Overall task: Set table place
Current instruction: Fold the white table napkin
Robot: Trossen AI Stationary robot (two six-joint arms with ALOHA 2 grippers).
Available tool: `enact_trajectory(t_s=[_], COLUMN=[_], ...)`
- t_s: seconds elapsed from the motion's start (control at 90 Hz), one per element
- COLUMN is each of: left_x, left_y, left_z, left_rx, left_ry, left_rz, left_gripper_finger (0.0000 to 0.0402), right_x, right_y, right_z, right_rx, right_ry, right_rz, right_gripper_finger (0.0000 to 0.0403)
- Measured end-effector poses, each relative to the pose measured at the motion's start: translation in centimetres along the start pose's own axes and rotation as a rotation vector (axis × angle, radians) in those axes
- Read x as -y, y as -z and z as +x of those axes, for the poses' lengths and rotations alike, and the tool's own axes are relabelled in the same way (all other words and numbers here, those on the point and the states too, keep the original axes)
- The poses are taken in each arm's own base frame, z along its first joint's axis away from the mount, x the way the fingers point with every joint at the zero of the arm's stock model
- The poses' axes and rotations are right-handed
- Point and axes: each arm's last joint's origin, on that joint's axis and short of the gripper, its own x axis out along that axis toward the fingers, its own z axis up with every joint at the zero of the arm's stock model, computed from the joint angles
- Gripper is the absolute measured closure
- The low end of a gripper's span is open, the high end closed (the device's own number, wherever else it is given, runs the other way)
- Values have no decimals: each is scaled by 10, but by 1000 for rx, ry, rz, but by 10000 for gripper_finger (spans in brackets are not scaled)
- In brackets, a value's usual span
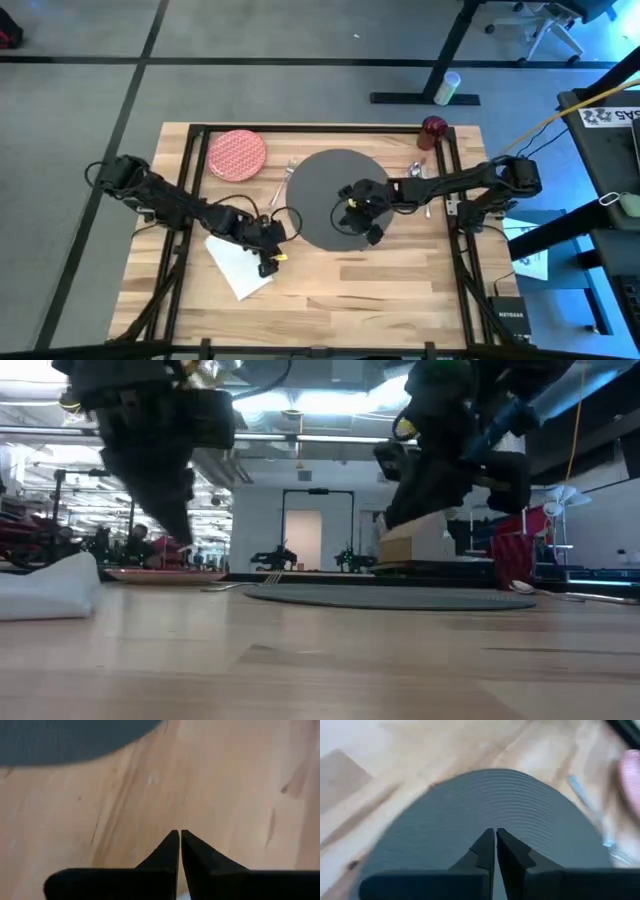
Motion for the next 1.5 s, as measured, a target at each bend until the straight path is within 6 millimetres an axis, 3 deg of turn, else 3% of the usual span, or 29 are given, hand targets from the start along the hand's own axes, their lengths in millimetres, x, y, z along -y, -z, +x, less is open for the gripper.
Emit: enact_trajectory(t_s=[0.233,0.4,0.767,1.0,1.244,1.5], left_x=[8,10,9,11,5,-8], left_y=[28,44,59,71,81,92], left_z=[-5,-10,-15,-20,-27,-25], left_rx=[-101,-130,-219,-266,-291,-336], left_ry=[-118,-210,-298,-354,-495,-584], left_rz=[-167,-293,-445,-547,-604,-602], left_gripper_finger=[401,401,402,401,401,401], right_x=[-7,-12,-15,-18,-15,-15], right_y=[-19,-18,-12,-6,-8,-7], right_z=[-20,-30,-33,-48,-67,-70], right_rx=[-31,-117,-195,-293,-293,-300], right_ry=[135,166,162,183,256,262], right_rz=[-68,-63,-34,-26,-20,-21], right_gripper_finger=[402,403,403,403,403,403])
